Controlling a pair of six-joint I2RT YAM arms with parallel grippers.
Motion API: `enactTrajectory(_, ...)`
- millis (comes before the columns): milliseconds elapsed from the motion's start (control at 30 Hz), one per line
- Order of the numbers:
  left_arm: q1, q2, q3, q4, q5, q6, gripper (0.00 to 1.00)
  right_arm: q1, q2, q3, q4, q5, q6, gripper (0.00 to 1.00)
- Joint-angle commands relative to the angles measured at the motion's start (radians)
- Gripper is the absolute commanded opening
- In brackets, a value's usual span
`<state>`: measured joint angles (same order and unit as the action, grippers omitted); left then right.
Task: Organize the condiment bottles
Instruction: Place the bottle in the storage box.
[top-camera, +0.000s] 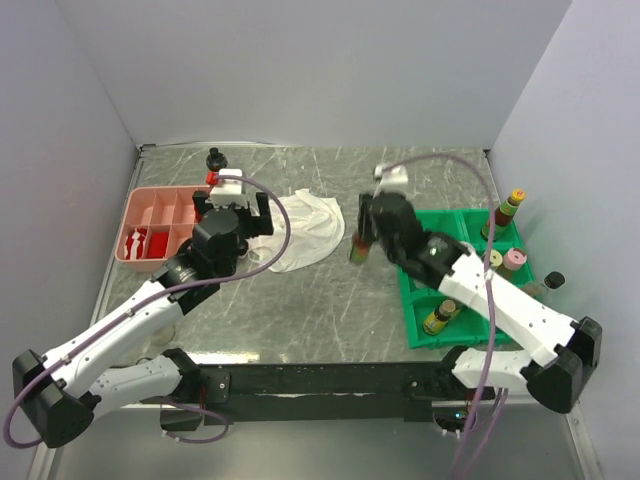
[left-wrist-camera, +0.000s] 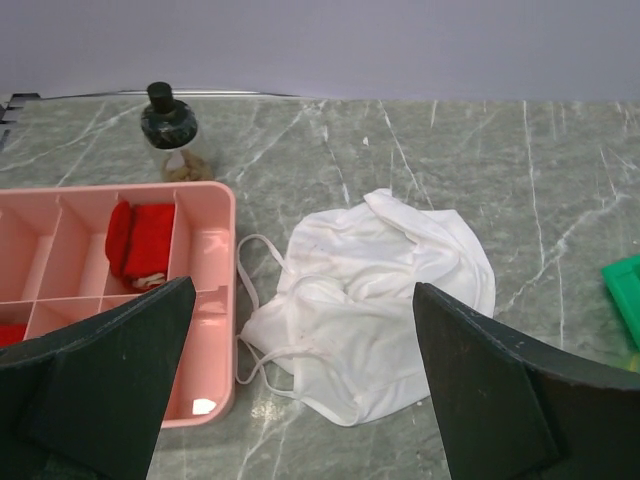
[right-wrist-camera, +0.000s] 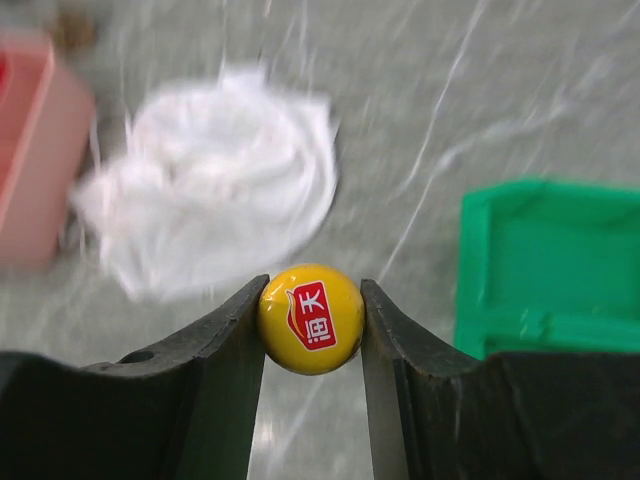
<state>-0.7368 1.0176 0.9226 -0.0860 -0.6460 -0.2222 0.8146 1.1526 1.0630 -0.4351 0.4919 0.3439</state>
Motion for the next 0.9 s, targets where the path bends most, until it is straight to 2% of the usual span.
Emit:
enactTrajectory(0, -0.003, -0.068, -0.013, 0.058, -0.058, 0.030, 0.97, -0.144, 0.067, 0.279, 0.118, 0.100, -0.120, 0.00)
enactTrajectory(167, -0.003, -0.054, -0.002, 0.043, -0.055, 0.035, 0.97, -0.323, 0.193, 0.445, 0.104, 0.146, -0.160, 0.00)
enactTrajectory(267, -0.003, -0.053, 0.007, 0.034, -0.041, 0.034, 0.97, -0.426, 0.229, 0.472, 0.107, 0.194, -0.160, 0.00)
enactTrajectory(533, -0.003, -0.088, 0.007, 0.034, -0.017, 0.034, 0.97, -0.655, 0.269, 0.448, 0.094, 0.301, -0.125, 0.00)
enactTrajectory(867, -0.003, -0.068, 0.013, 0.023, 0.008, 0.026, 0.97, -0.796, 0.279, 0.321, 0.216, 0.267, -0.126, 0.00)
